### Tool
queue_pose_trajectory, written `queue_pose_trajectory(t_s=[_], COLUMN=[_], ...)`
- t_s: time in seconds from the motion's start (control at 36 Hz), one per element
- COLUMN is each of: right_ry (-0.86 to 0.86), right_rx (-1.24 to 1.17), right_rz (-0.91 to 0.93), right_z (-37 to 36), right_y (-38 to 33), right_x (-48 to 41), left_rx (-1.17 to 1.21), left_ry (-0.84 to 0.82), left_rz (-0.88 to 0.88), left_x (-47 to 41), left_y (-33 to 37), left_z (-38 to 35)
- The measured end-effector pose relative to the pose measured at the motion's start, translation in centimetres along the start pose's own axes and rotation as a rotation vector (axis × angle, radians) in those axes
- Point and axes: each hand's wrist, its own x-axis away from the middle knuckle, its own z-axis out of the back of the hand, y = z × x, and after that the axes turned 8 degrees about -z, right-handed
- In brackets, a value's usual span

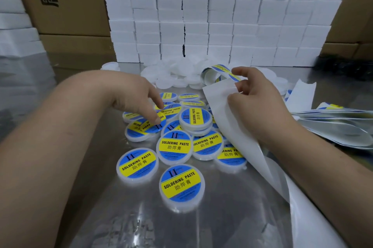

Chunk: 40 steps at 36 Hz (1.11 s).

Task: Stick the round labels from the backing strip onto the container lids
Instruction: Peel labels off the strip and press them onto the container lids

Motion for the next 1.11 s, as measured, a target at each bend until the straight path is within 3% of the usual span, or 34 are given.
queue_pose_trajectory(t_s=[0.28,0.36,0.42,0.47,0.53,0.58,0.64,0.72,0.92,1.11], right_ry=[-0.008,-0.012,-0.006,0.005,0.028,0.065,0.104,0.154,0.093,0.115], right_rx=[-0.011,-0.017,-0.020,-0.032,-0.039,-0.009,0.038,0.065,0.000,-0.086], right_rz=[0.005,0.015,0.034,0.056,0.078,0.094,0.108,0.169,0.157,0.207], right_z=[0.0,0.0,0.0,0.1,0.1,0.1,0.1,0.1,-0.2,0.1], right_y=[0.0,0.1,0.0,0.0,0.0,0.3,0.5,0.4,0.5,0.3], right_x=[0.0,0.0,0.1,0.1,0.1,0.1,0.0,-0.1,-0.1,-0.2], left_rx=[0.026,0.099,0.318,0.682,1.096,1.420,1.560,1.634,1.831,1.855], left_ry=[0.079,0.231,0.459,0.697,0.803,0.772,0.708,0.621,0.522,0.484], left_rz=[-0.051,-0.072,-0.106,-0.147,-0.188,-0.227,-0.236,-0.221,-0.183,-0.224], left_x=[-0.5,-0.4,-0.3,-0.2,-0.1,-0.1,-0.5,-1.0,-1.6,-1.6], left_y=[-0.3,-0.2,0.1,0.6,1.4,2.8,4.5,6.2,6.7,6.8], left_z=[-0.5,-0.2,0.2,0.7,0.8,0.1,-1.0,-2.4,-3.1,-3.1])
